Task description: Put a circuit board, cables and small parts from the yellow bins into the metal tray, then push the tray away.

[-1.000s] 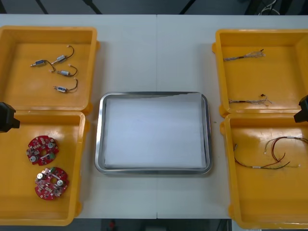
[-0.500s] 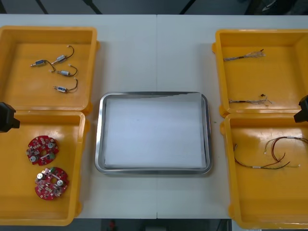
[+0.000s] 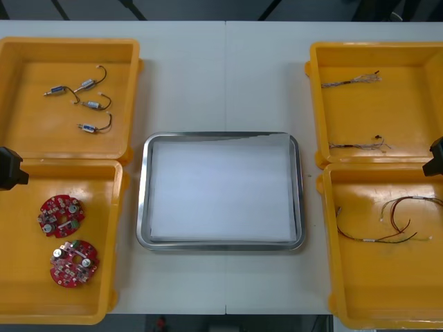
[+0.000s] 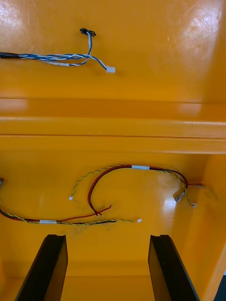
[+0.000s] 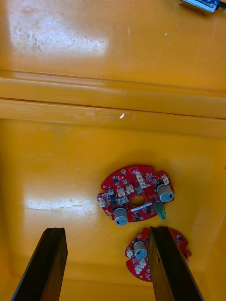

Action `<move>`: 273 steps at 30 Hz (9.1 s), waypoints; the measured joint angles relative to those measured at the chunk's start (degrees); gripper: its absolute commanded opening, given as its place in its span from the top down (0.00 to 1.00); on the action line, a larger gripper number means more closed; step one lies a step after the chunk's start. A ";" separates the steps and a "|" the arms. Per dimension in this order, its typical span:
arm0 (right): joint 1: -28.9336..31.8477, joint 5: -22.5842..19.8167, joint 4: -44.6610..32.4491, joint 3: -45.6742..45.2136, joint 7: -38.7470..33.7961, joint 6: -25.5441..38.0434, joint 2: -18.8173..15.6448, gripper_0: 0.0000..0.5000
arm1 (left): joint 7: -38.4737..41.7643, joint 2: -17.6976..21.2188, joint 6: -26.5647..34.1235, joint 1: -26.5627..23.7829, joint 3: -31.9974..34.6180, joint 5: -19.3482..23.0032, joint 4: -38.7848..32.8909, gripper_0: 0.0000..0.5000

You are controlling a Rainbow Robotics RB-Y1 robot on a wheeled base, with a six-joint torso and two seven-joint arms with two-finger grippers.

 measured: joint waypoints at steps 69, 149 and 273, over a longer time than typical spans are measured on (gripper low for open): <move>0.88 0.00 0.14 0.02 0.00 0.05 0.17 0.00 | 0.00 0.00 -0.04 0.96 -0.21 0.11 0.00 0.00; 20.33 -7.00 10.19 11.42 76.25 -51.49 -9.83 0.00 | -1.01 -10.45 -13.34 9.56 -9.12 -15.26 4.04 0.01; 10.16 -15.41 -0.62 -5.50 59.44 -9.54 -7.05 1.00 | 45.38 -6.54 9.94 -24.36 -20.66 1.80 -13.09 1.00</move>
